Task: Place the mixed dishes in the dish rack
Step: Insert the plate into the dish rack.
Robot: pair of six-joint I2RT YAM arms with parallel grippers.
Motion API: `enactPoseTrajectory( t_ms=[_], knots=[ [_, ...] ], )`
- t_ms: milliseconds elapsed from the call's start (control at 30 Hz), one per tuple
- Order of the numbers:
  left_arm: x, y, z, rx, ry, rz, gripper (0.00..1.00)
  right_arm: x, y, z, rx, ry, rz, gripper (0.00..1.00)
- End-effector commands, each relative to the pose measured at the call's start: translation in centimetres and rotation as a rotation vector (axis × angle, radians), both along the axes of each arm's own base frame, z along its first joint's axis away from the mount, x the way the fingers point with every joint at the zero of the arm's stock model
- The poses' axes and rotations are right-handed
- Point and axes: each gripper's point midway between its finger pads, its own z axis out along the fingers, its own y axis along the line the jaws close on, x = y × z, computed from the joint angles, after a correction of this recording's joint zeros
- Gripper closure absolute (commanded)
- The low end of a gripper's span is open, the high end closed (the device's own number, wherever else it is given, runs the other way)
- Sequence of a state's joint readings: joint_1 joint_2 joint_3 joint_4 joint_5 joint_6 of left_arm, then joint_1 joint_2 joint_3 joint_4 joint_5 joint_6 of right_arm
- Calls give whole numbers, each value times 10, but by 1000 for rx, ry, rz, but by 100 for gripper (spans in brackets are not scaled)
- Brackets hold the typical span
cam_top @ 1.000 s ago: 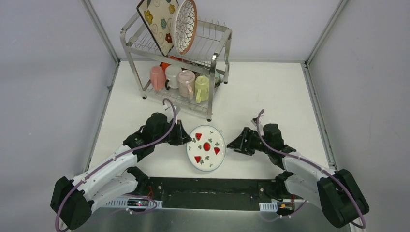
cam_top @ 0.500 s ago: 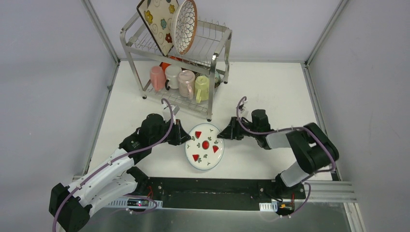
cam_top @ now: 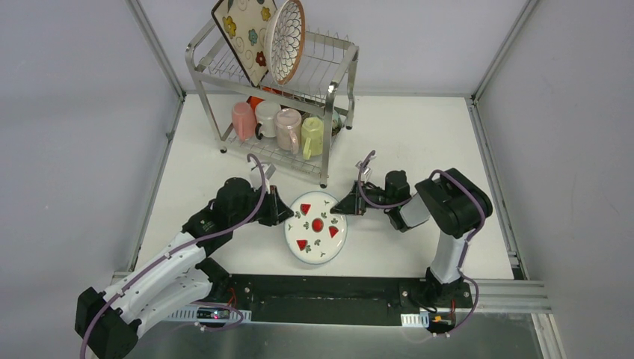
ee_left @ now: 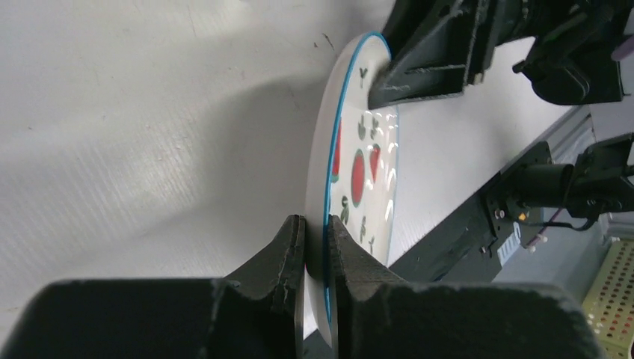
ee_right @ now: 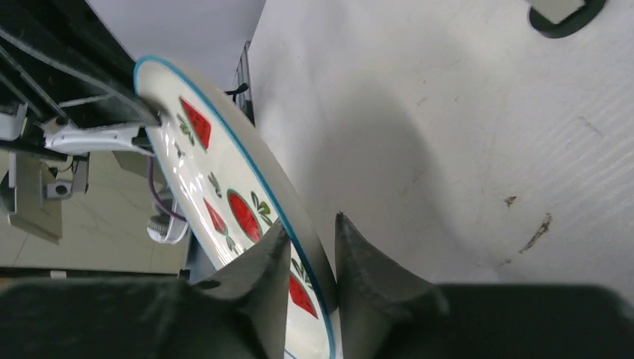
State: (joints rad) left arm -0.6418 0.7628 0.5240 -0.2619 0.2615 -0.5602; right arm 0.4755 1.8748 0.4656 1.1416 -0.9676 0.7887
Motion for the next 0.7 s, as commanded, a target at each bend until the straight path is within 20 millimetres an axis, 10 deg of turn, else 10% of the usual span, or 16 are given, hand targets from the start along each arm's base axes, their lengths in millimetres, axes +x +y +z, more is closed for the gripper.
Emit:
enactPoseTrajectory(
  t_ms=[0, 100, 500, 667],
  knots=[
    [10, -5, 48, -115, -102, 39, 100, -5, 3, 42, 111, -92, 41, 83],
    [7, -1, 44, -109, -63, 63, 97, -5, 2, 54, 131, -40, 25, 100],
    [-3, -4, 28, -107, 53, 55, 44, -2, -3, 102, 228, -1, -58, 100],
    [-11, -9, 26, -113, 110, 18, 39, 3, -8, 123, 268, -35, -117, 100]
  ],
)
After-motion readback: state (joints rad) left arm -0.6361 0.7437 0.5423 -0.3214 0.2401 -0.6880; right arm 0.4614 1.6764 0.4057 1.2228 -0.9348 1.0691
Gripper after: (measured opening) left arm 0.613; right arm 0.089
